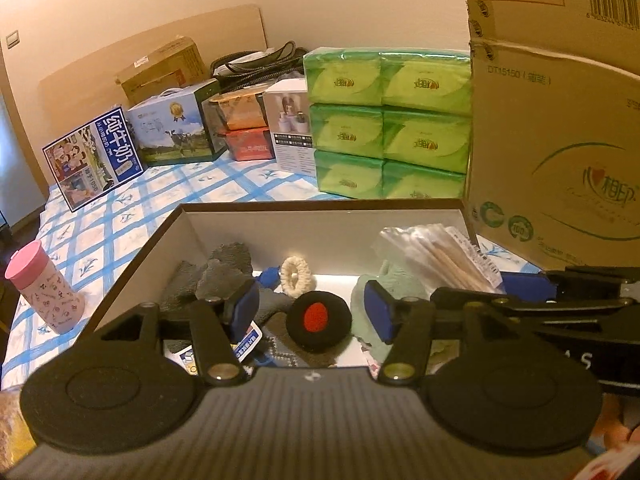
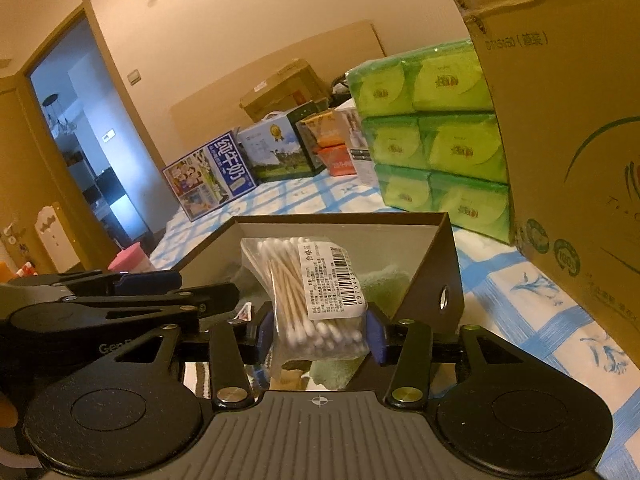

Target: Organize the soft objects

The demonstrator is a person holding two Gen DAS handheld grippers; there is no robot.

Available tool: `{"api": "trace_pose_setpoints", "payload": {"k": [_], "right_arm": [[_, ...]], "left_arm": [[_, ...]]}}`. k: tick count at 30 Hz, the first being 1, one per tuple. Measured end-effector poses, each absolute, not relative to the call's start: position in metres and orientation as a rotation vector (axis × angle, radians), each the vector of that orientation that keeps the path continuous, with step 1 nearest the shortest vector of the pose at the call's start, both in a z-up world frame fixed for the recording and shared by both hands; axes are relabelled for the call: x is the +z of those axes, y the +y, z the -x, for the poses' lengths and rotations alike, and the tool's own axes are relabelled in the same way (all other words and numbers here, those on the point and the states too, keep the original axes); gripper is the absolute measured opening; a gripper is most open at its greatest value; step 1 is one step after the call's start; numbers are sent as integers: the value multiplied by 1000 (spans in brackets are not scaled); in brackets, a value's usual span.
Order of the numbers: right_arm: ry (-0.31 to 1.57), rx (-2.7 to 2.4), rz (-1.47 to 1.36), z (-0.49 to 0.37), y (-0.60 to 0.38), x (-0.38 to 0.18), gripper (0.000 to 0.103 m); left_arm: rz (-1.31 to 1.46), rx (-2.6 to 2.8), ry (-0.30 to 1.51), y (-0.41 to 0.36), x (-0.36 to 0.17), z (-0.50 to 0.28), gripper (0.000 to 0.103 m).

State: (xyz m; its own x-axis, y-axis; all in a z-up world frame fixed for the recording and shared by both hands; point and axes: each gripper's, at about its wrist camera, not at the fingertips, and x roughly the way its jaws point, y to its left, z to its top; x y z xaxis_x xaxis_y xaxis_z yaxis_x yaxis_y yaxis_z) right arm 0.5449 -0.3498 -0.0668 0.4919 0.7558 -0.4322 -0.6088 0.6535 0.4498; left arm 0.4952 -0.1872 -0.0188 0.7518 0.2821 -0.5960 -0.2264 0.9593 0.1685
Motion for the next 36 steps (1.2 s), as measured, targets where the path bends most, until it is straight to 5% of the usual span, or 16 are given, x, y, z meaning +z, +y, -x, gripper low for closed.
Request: {"api": "trace_pose_setpoints", "payload": {"k": [20,36], "right_arm": [[598,728,-324,-521,-389,-50,63],[545,492,-406,-402,-462,-10,66]], "left_arm": [[-99,192,697,-205,-20,-489,66],[-86,-52,719,-235,4,-400,66]]}}
